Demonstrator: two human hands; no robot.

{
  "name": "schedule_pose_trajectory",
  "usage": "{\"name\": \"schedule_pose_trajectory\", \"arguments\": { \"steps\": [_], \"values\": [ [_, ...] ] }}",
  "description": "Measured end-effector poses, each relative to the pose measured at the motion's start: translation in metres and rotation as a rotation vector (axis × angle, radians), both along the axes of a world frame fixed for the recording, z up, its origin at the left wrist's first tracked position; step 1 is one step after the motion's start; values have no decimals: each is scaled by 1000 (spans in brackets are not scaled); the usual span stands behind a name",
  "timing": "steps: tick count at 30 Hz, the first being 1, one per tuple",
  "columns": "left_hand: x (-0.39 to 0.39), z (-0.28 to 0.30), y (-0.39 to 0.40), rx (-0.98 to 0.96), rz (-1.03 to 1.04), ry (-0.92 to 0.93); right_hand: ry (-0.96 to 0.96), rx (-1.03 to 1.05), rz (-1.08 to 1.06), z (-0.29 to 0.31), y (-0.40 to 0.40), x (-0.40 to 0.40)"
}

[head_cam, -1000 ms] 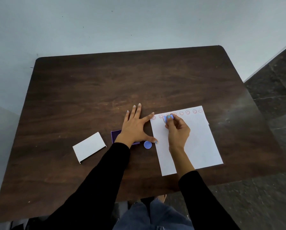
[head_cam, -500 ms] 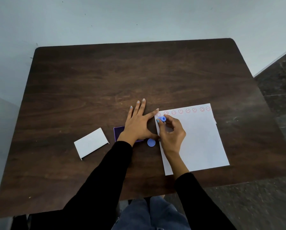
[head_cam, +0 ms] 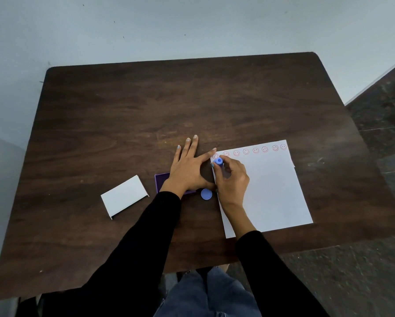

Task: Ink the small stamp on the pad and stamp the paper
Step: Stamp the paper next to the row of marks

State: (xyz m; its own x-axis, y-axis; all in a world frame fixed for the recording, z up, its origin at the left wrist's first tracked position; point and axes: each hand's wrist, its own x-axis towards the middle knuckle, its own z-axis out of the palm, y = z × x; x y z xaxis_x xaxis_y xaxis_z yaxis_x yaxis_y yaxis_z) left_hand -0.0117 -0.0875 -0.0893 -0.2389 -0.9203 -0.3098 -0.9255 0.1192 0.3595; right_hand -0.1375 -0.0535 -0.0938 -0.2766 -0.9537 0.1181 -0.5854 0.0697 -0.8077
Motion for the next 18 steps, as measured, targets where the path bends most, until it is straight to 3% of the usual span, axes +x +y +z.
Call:
{"name": "schedule_pose_trajectory", "arguments": {
  "steps": [7,14,18],
  "values": [
    [-2,5,1,15,9,8,50,-24,59,9,-6,-4],
    [-1,5,2,9,18,34,-41,133,-1,16,-16,-7],
    [0,4,3,7,22,35,27,111,60,16,-14,-6]
  ]
}}
